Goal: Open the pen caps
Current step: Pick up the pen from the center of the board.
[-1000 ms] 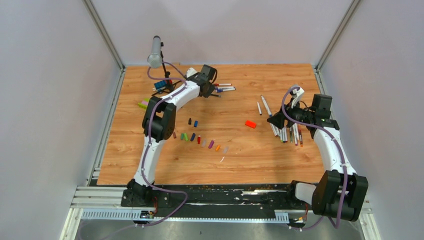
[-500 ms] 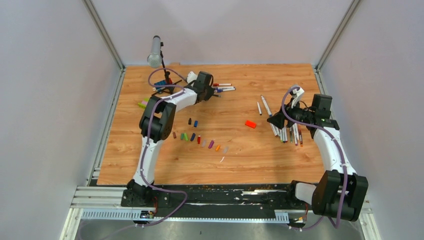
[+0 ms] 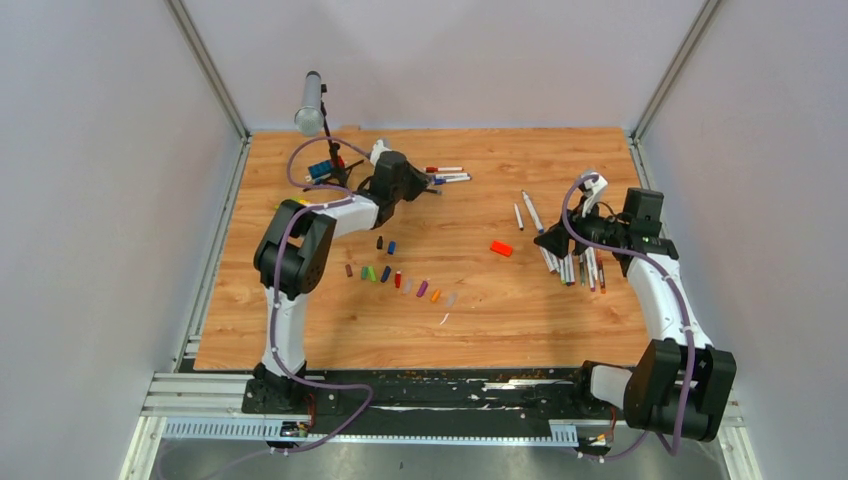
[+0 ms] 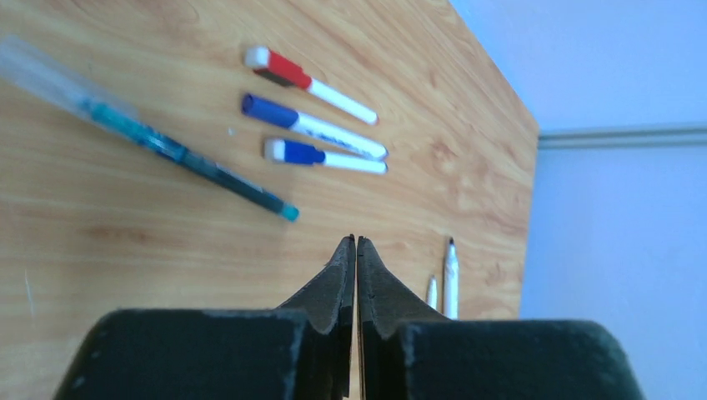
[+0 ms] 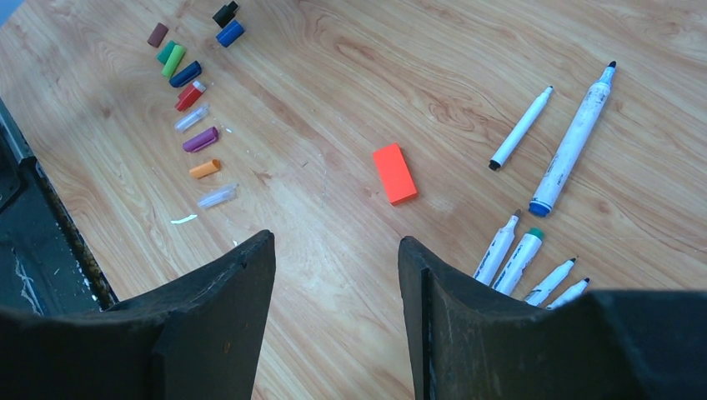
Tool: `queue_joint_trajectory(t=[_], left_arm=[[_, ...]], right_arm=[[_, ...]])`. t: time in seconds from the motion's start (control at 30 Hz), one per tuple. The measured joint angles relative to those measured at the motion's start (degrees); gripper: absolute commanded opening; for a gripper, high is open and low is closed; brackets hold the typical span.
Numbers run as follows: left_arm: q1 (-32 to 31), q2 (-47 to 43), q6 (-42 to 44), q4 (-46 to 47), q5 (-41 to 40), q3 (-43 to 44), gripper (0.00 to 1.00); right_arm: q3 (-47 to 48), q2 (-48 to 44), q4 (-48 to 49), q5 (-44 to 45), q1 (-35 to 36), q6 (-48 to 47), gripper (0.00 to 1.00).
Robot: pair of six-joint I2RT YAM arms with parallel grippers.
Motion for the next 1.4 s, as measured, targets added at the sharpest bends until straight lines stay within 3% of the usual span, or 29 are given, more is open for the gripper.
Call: queue_joint_trajectory(t=[0.2,0.37,0.63,0.8,0.97,1.2,1.4], left_arm=[[0.0,-10.2,1.1,10.0,6.1,-16.9,0.16],[0.0,-20.0,2.7,14.4,11.2,-30.0,0.3],[1.2,-41.9,13.0,5.8,12.5,-41.4,0.66],[1.9,-57.4,20.5,-4.4,7.3,-44.3,0.88],[2.4,-69.5,25.8,-16.3,1.6,-46.5,0.9],[2.6,-82.0,29.6,-27.5,-4.6,-48.7,0.91],[2.6,-85.5,30.7,-30.8,-7.3,-50.4,0.91]], right_arm=[[1.1,4.5,-2.5,-0.7,2.5,-5.8,0.59],[10.1,13.8,-9.1,5.0,13.0,-12.7,0.62],[43.6,40.6,-19.3,13.3,26.9,-15.9,0.59],[60.2,55.2,-20.8,20.7,32.3,-8.4,0.49],[74.3,66.4,-21.4,28.2,35.8,0.8,0.44],[79.8,72.6,-20.5,34.5,37.9,5.3,0.44],[82.6,75.5,-18.1,36.5,37.7,5.4,0.42]])
